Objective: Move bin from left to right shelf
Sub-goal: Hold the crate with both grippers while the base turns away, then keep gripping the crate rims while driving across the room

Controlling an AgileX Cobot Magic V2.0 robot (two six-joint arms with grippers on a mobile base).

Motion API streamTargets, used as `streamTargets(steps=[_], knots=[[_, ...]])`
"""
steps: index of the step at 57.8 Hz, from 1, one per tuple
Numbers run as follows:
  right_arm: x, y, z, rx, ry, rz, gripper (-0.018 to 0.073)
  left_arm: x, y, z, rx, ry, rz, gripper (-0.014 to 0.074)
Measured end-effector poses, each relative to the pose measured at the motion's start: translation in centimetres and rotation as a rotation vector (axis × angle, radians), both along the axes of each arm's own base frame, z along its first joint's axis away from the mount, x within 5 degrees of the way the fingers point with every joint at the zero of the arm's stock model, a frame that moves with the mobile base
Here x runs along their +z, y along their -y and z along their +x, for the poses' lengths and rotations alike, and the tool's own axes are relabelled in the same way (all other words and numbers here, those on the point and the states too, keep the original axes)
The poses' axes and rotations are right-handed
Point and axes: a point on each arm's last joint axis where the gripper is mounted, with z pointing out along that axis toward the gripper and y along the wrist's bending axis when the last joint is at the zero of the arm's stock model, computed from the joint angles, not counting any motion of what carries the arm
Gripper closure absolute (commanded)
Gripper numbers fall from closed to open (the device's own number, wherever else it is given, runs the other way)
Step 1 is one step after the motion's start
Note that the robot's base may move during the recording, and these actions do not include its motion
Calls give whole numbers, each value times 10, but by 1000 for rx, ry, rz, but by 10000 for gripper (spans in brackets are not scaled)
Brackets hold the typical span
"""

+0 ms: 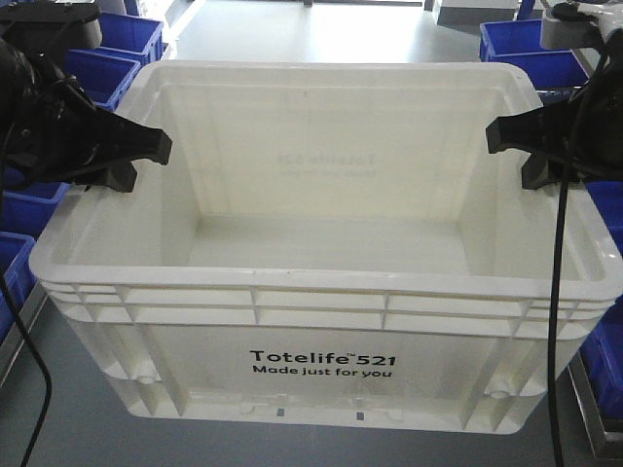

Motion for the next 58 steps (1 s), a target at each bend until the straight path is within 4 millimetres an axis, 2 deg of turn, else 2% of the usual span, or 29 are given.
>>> streamTargets(steps=[58], knots=[[0,0,0,0,0,-2,559,0,0,0,0,-1,-2,603]])
